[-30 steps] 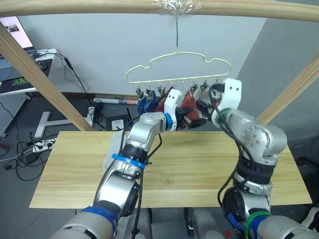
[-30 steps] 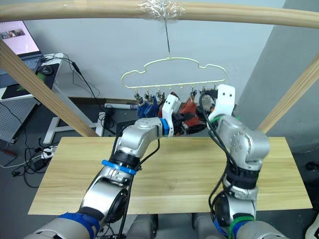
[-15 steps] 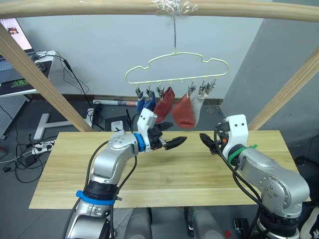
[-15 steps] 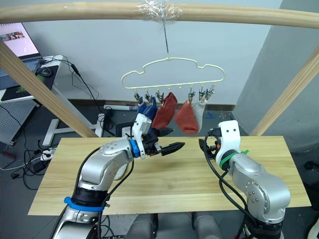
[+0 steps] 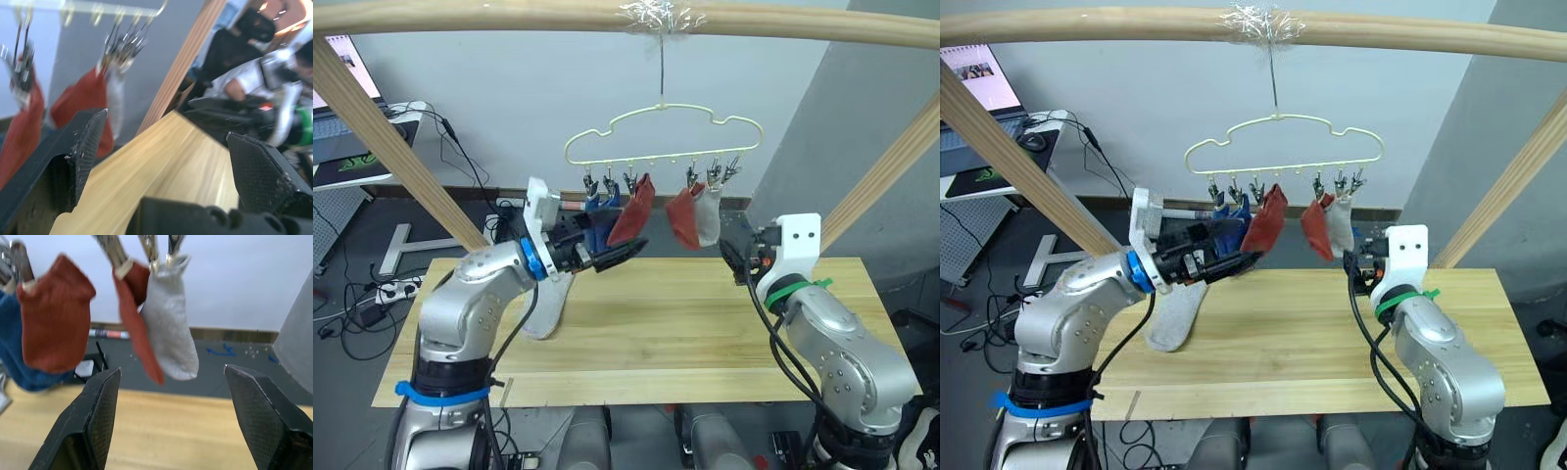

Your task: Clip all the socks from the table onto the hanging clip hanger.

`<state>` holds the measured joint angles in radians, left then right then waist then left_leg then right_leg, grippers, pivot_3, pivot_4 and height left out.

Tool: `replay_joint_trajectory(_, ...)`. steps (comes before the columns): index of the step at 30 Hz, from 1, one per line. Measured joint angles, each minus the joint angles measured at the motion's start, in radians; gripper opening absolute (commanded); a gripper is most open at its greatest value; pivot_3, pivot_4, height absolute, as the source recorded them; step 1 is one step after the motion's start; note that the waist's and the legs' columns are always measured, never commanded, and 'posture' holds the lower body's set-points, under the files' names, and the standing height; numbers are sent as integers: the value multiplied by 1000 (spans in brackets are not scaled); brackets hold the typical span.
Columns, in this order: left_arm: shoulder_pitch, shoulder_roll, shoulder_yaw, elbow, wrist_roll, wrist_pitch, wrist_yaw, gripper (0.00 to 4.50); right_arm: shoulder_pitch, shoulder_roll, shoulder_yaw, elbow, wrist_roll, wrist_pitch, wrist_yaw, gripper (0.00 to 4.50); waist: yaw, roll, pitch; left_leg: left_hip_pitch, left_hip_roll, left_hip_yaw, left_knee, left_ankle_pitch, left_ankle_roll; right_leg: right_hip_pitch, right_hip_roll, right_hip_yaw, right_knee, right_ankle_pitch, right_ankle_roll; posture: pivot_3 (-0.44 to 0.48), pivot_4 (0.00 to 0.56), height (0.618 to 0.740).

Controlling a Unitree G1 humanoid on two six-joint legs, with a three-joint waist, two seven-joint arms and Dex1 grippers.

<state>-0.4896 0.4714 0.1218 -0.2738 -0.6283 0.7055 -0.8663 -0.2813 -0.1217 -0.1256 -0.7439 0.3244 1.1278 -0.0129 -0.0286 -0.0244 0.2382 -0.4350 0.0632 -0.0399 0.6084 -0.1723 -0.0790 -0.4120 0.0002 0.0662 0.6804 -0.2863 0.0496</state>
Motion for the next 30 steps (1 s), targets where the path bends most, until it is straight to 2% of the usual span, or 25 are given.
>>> replay_joint_trajectory(8,-107,29,-16,39,-38,6,-39,4476,-132,5,-28,49,-26,-2,-25,3495,0,0,0,0,0,0,-1,0,0,0,0,0,0,1,-2,79,181,740)
replay_joint_trajectory(16,-148,28,-48,82,-33,-17,-41,4476,-262,14,-50,163,-29,-10,-36,3495,0,0,0,0,0,0,0,0,0,0,0,0,0,3,-5,76,184,740)
replay_joint_trajectory(20,-150,28,-55,83,-31,-20,-38,4500,-288,13,-47,221,-36,-35,-34,2638,1,0,0,0,0,0,-1,0,0,0,0,0,0,3,-5,95,194,740)
replay_joint_trajectory(30,-150,28,-59,82,-31,-20,-17,4500,-315,14,-31,352,-46,-89,-34,2638,2,0,0,0,0,0,-1,0,0,0,0,0,0,3,-5,108,205,740)
